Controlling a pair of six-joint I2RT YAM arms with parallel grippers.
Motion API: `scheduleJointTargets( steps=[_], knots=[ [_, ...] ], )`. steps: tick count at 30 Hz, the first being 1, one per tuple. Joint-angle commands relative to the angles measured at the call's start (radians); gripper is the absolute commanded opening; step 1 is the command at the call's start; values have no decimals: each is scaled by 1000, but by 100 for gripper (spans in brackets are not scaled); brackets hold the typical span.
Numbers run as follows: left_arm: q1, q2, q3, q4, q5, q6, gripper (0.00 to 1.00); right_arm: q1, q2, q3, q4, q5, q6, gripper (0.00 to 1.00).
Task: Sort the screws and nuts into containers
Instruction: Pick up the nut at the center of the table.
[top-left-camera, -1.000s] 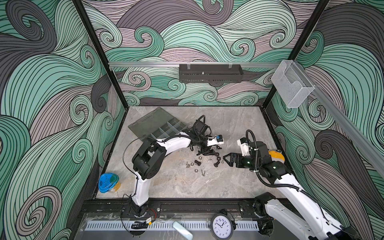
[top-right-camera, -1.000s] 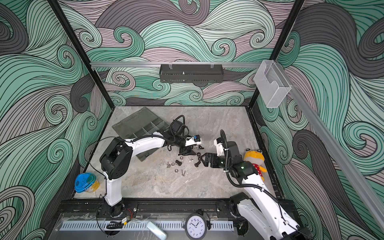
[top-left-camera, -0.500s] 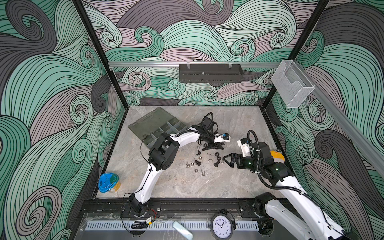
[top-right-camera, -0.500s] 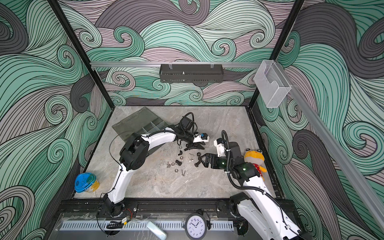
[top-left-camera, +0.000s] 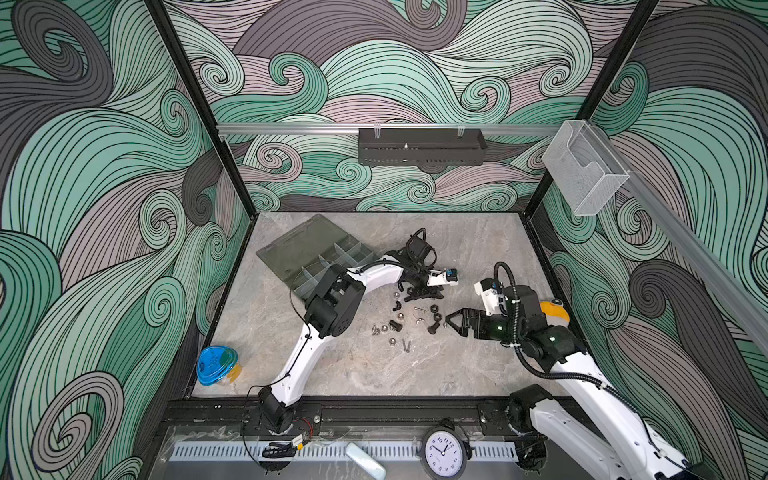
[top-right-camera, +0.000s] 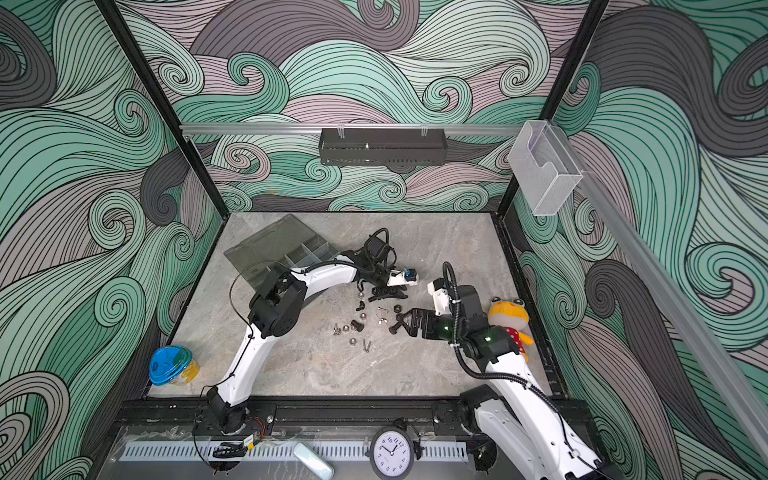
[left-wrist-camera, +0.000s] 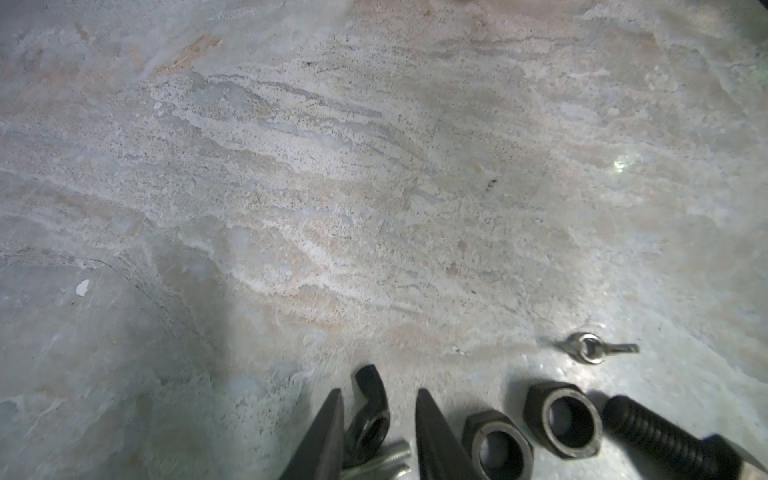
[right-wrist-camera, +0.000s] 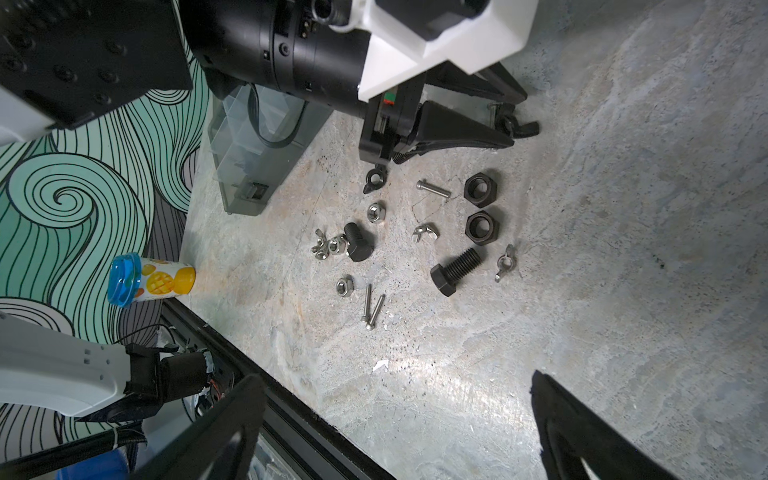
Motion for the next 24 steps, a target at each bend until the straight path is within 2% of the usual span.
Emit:
scheduleJointTargets(
  steps=[1, 8, 24],
  knots=[
    [9, 35, 57, -58, -29, 21, 33, -8, 6, -8, 10, -10, -13, 100],
    [9, 73, 130, -139, -59, 37, 32, -9, 5, -16, 14, -9, -8, 100],
    [1, 83, 140, -186, -86, 111, 32, -11, 14, -28, 30, -9, -6, 100]
  ],
)
